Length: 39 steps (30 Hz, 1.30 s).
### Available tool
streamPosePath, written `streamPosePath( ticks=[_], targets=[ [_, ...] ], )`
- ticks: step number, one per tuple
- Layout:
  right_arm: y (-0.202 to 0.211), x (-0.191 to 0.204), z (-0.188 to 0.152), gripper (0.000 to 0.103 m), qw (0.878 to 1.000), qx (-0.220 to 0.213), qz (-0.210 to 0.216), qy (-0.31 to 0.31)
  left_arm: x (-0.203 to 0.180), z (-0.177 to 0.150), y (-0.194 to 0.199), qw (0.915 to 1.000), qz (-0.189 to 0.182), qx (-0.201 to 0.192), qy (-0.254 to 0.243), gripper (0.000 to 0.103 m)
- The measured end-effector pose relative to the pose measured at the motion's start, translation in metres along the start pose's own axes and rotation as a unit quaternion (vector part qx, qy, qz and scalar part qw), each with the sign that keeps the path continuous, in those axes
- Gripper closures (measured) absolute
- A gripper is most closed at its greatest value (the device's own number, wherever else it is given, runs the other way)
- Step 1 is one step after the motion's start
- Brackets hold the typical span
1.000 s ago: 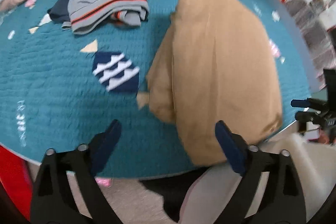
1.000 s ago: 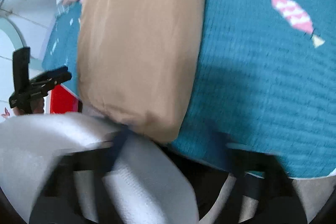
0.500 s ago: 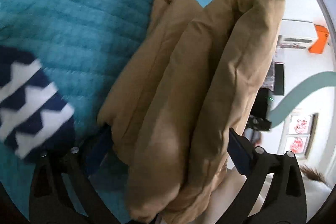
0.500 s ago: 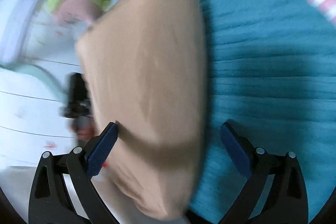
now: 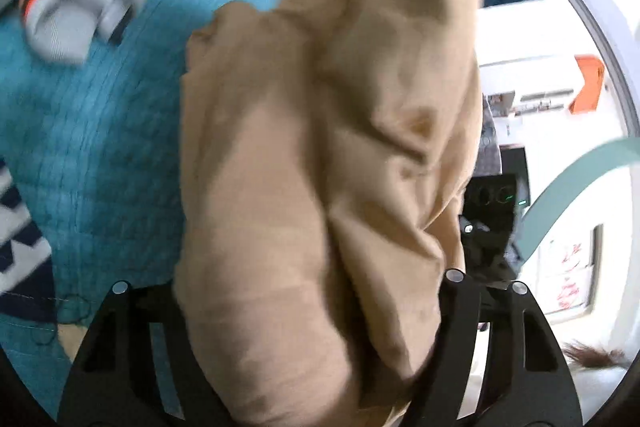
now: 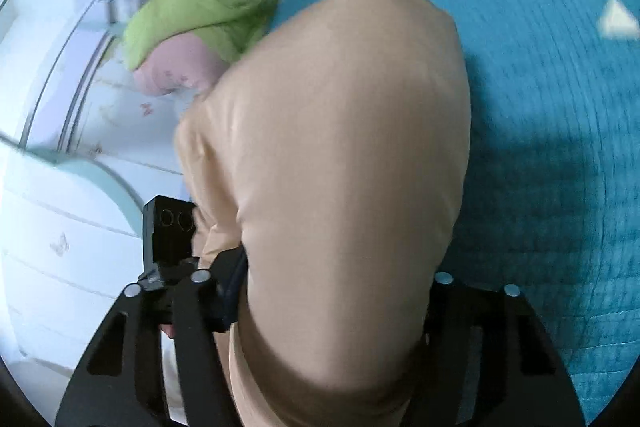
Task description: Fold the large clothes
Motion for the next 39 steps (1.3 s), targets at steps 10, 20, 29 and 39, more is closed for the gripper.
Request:
streamPosePath(
  ticks=[10,20,29,39],
  targets=[
    [-0.012,0.142,0.097,0.047,0.987,-0.032,0.091,0.126,-0.098,0.062,0.137,0.9848,0.023,-0.123,-0.121,0.033],
    [-0.132,0.214,0.193,0.042,0.983,-0.005,0.055,0.175,-0.052,0.174,0.254,0.9724,0.112,-0.191,-0.074,0.033],
    [-0.239,0.112,0.201,0.017,0.987,0.048,-0.127,0.080,0.103,0.228,0.219,0.8993,0.392,-0.169,0.093,0.016],
    [-0.177,0.195,0.180,0.021,0.909,-0.131,-0.260,0.297,0.012,0.189,0.239,0.8294,0.468,-0.294,-0.080,0.019]
  ],
)
Point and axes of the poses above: each gripper's, at about its wrist camera, not at the fingertips, and y roughly against the way its jaws point, x to its left, z to its top, the point moved 2 cm from there along -y, roughly the way its jaws point, and after that the axes turned 3 degrees about y, right-handed, at the moved point
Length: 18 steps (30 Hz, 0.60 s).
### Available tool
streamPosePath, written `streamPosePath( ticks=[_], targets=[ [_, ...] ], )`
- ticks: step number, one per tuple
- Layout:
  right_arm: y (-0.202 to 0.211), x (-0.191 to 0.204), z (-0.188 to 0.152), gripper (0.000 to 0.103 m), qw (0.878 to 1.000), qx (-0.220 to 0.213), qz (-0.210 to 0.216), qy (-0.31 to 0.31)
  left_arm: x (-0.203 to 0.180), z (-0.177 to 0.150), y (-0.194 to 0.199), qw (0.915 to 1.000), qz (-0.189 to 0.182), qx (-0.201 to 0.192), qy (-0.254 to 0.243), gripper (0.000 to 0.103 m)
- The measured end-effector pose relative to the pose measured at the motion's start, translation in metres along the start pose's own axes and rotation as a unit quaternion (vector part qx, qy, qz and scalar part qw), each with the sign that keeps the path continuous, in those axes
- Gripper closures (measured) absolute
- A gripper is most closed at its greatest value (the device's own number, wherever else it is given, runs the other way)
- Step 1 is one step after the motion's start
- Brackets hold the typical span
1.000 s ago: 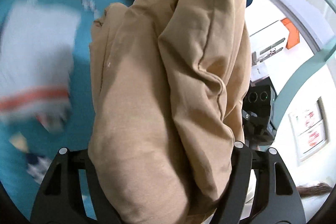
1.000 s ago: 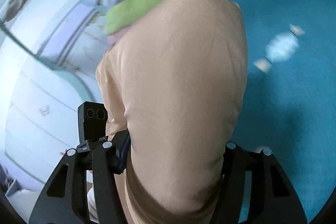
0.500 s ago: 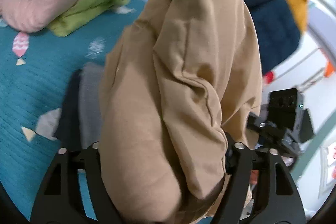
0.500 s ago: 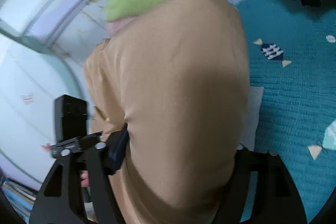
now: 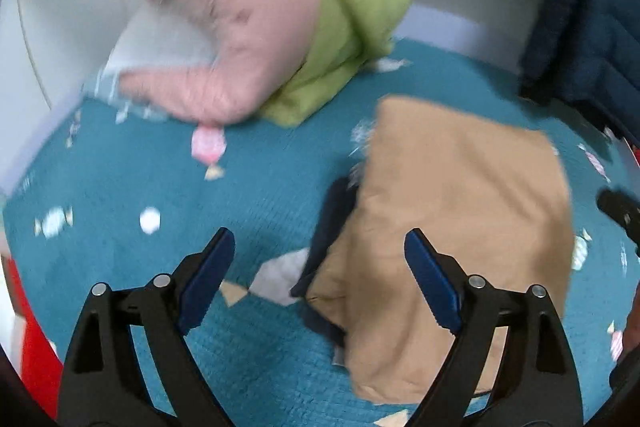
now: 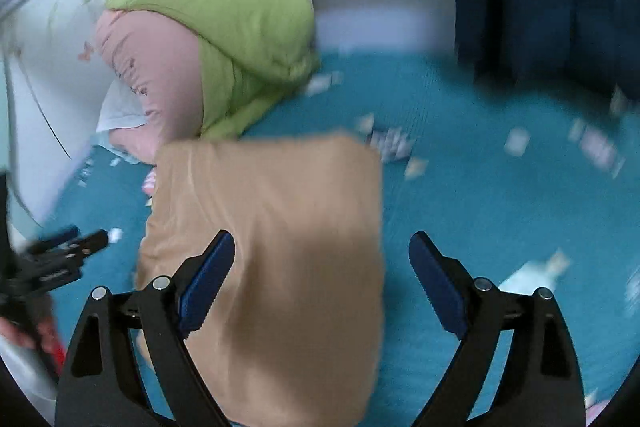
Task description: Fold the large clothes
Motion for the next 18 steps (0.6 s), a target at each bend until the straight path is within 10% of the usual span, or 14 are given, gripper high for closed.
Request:
streamPosePath(
  ticks=[4,7,18],
  targets=[
    [0.009,0.005,0.000,0.063,0.999,0.014,0.030,-0.013,-0.033,-0.011,0.014,0.9989,0.018,-0.033,-0.028,0.042],
    [0.012,0.008,-0.001,0.077,0.999,0.026,0.029,-0.022,-0.052,-0.021,0.007,0.9986,0.001,-0.025,-0.045,0.060],
    [-0.030,0.034,-0.026,0.089,0.994,0.101,0.019,-0.024,-0.071,-0.058,-0.055,0.9946,-0.052,0.090,-0.001,0.089]
  ],
)
Point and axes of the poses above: each gripper's, at about its wrist camera, not at the fingertips, and y roughly against the way its jaws point, x to its left, z to its top, the point moved 2 cm from there along -y, roughly the way its jaws point, and after that the axes turned 3 degrees about y, right-handed, at the moved point
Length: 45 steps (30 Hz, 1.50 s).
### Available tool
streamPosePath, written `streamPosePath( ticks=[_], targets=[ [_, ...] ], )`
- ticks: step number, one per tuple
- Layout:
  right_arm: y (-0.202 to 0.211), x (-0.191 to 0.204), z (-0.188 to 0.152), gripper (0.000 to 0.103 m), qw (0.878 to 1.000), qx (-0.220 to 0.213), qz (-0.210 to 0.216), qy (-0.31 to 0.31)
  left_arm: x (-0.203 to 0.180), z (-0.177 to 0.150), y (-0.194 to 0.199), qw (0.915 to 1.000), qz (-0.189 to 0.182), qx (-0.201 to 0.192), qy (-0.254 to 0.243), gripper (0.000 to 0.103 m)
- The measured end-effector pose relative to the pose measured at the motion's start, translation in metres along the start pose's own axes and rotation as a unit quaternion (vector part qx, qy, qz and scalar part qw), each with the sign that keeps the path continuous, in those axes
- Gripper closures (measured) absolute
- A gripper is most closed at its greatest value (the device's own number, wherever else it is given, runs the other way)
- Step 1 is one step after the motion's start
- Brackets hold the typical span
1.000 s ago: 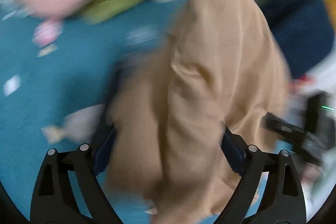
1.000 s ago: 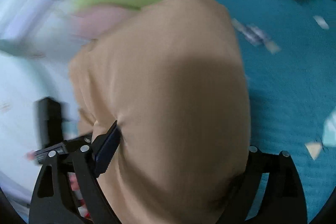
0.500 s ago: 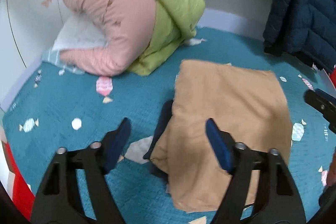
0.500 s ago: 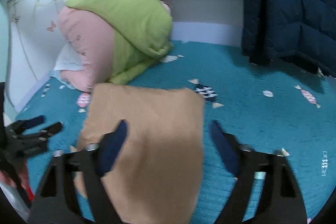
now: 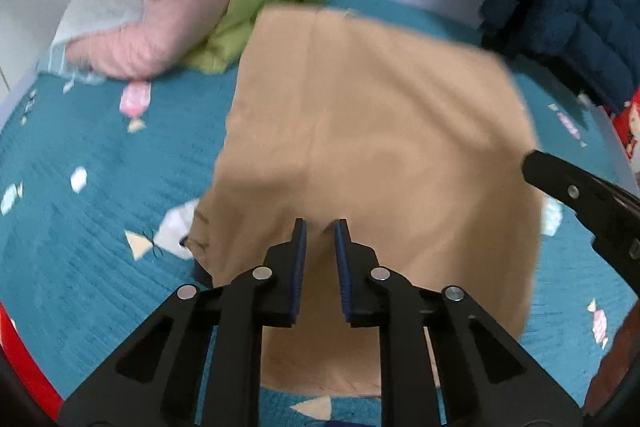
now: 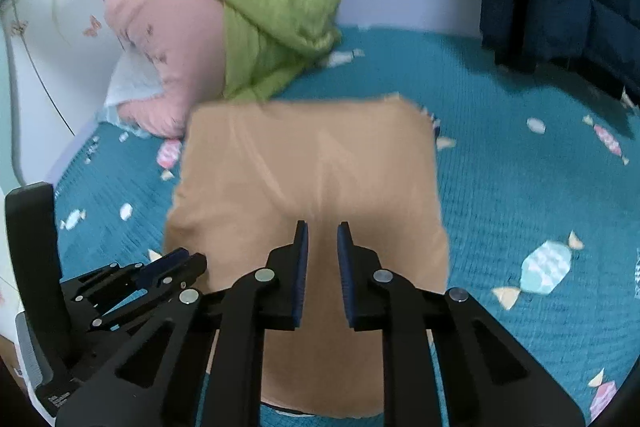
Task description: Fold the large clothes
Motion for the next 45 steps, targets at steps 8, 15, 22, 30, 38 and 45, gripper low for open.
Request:
streamPosePath(
  ticks=[8,15,22,30,38,45],
  targets=[
    [-0.053,0.008,-0.012,0.091,0.999,0.033,-0.023,0.011,0.020,-0.009,-0.058,0.9994,0.003,0.017,0.029,0.089],
    [-0.040,0.008,0.005,0.089,1.000,0.024,0.003,0.009,0.018,0.009,-0.031,0.9997,0.003,0.012,0.021,0.088],
    [-0.038,-0.013,0.065,0.089,1.000,-0.015,-0.016,-0.010,0.003,0.093,-0.003,0.9960,-0.058,-0.062,0.031,0.088],
    [-0.127,-0.036,0.073,0.092,0.997,0.047,-0.059,-0.029,0.028,0.120,-0.125,0.9905,-0.064,0.030,0.117,0.089],
    [-0.087,-0.032,0.073,0.091,0.999,0.022,-0.039,-0.022,0.033,0.114,-0.091,0.9936,-0.037,0.000,0.106,0.089],
    [-0.042,-0.025,0.014,0.091,0.999,0.036,0.008,-0.014,0.022,0.049,-0.021,0.9962,-0.051,-0.027,0.064,0.088]
  ],
)
Point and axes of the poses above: each gripper's, at about its wrist camera, not at the fingertips, and y roughly against the way its jaws point, x to its left, z to its top, the point moved 2 cm from there along -y, roughly the way its jaws point, and after that the axes turned 3 degrees about y, right-handed, at the moved point
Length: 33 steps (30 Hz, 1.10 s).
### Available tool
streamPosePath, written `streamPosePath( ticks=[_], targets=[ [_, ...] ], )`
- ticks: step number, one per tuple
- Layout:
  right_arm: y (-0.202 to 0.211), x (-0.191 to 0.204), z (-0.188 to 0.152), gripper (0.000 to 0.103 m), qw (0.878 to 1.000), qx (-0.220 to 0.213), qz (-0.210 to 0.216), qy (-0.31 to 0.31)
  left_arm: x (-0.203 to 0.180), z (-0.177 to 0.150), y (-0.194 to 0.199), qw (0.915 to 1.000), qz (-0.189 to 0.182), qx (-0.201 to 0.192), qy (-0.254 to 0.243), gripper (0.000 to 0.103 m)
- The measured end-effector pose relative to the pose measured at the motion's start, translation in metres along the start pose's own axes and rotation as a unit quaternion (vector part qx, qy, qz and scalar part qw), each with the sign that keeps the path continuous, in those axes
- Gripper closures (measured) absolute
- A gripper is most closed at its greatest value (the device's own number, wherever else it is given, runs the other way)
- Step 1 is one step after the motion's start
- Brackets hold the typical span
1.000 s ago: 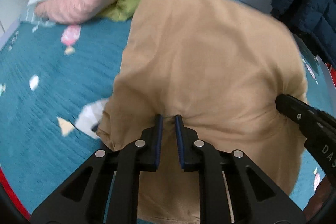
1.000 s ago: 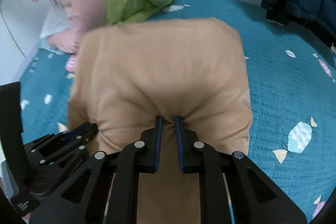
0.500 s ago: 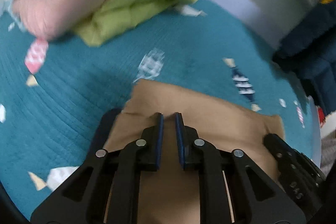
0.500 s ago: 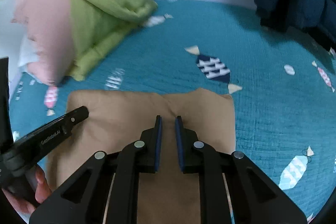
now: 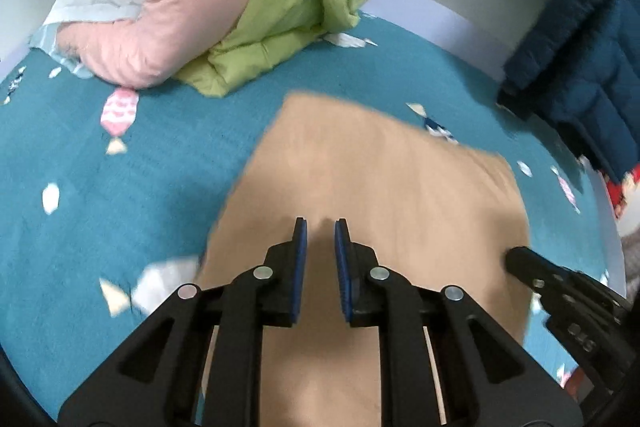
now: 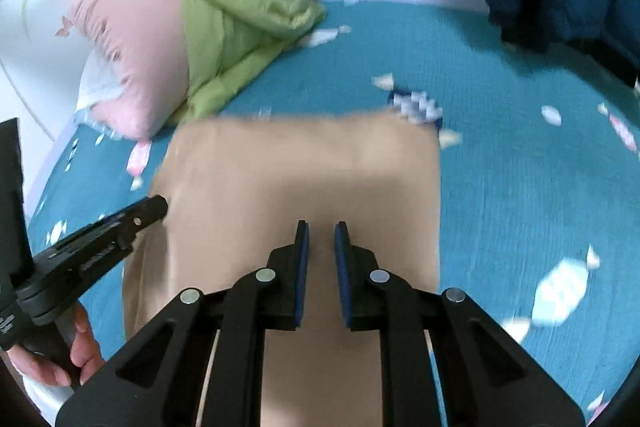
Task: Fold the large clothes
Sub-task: 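Place the folded jacket onto the grey striped shirt and release both grippers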
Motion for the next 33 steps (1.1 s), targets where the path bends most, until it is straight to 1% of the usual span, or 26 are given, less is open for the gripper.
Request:
streamPosePath(
  ticks=[1,4,8,9,13,15,16,17,18,19,20,21,23,24,25,26,27,28,29,30,31,32,33],
  targets=[
    [0.003,0.001,-0.009,0.091,1.000,0.000,-0.002,0.005,0.000,-0.010,0.002,1.0000,0.000,0.006,-0.003,0.088],
    [0.015,0.005,-0.038,0.091,1.000,-0.001,-0.014,0.024,0.009,-0.054,0.007,0.9993,0.028,0.025,0.002,0.089],
    [0.022,0.005,-0.072,0.091,0.999,0.015,-0.018,0.024,0.019,-0.097,0.010,0.9979,0.049,0.042,0.012,0.089],
    [0.021,0.005,-0.078,0.091,0.999,0.021,-0.016,0.022,0.021,-0.106,0.011,0.9976,0.048,0.046,0.017,0.089],
    [0.021,0.007,-0.105,0.090,0.999,0.038,-0.019,0.018,0.027,-0.132,0.020,0.9968,0.061,0.045,0.025,0.089],
    [0.022,0.008,-0.116,0.089,0.999,0.043,-0.023,0.021,0.026,-0.139,0.025,0.9965,0.067,0.041,0.029,0.087],
    [0.023,0.009,-0.120,0.089,0.999,0.045,-0.023,0.021,0.025,-0.142,0.027,0.9960,0.072,0.044,0.028,0.081],
    [0.026,0.009,-0.124,0.089,0.998,0.045,-0.025,0.021,0.024,-0.146,0.028,0.9954,0.080,0.046,0.025,0.073],
    [0.027,0.008,-0.127,0.089,0.998,0.047,-0.029,0.022,0.023,-0.150,0.030,0.9942,0.093,0.050,0.021,0.068],
    [0.029,0.008,-0.129,0.089,0.998,0.050,-0.028,0.022,0.021,-0.154,0.033,0.9937,0.097,0.053,0.020,0.062],
    [0.031,0.007,-0.132,0.089,0.998,0.053,-0.026,0.019,0.020,-0.159,0.035,0.9938,0.093,0.057,0.021,0.055],
    [0.035,0.004,-0.136,0.089,0.998,0.057,-0.018,0.014,0.018,-0.163,0.038,0.9939,0.090,0.059,0.023,0.055],
    [0.042,-0.001,-0.141,0.088,0.998,0.053,-0.006,0.012,0.012,-0.171,0.044,0.9919,0.111,0.059,0.024,0.047],
    [0.047,-0.004,-0.143,0.084,0.999,0.049,-0.012,0.011,0.007,-0.175,0.046,0.9910,0.119,0.059,0.018,0.047],
    [0.052,-0.008,-0.145,0.078,0.999,0.046,-0.016,0.011,0.000,-0.180,0.049,0.9912,0.117,0.062,0.008,0.047],
    [0.055,-0.009,-0.145,0.058,0.999,0.044,-0.020,0.010,-0.005,-0.182,0.051,0.9914,0.115,0.064,0.003,0.046],
    [0.063,-0.014,-0.146,0.040,0.999,0.034,-0.029,0.007,-0.012,-0.185,0.054,0.9911,0.117,0.064,0.000,0.044],
    [0.072,-0.017,-0.146,0.031,0.999,0.018,-0.038,0.007,-0.019,-0.186,0.059,0.9911,0.119,0.059,-0.001,0.035],
    [0.081,-0.020,-0.146,0.028,0.999,0.004,-0.047,0.010,-0.024,-0.187,0.062,0.9914,0.119,0.054,-0.002,0.026],
    [0.090,-0.023,-0.145,0.020,0.998,-0.007,-0.058,0.016,-0.035,-0.188,0.067,0.9924,0.115,0.044,-0.009,0.024],
    [0.096,-0.027,-0.146,0.015,0.997,-0.013,-0.067,0.019,-0.046,-0.188,0.071,0.9929,0.111,0.039,-0.019,0.022],
    [0.105,-0.031,-0.146,0.015,0.996,-0.021,-0.084,0.024,-0.053,-0.189,0.074,0.9928,0.110,0.038,-0.027,0.018],
    [0.111,-0.035,-0.148,0.013,0.995,-0.026,-0.093,0.025,-0.064,-0.190,0.078,0.9926,0.111,0.036,-0.035,0.017]
  ],
)
Point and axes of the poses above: each gripper's, at about its wrist camera, not at the fingertips, and y roughly against the way its jaws point, x to its left, z to its top, the point moved 2 cm from there along -y, roughly the way its jaws point, and after that the axes turned 3 degrees about y, right-handed, at the moved point
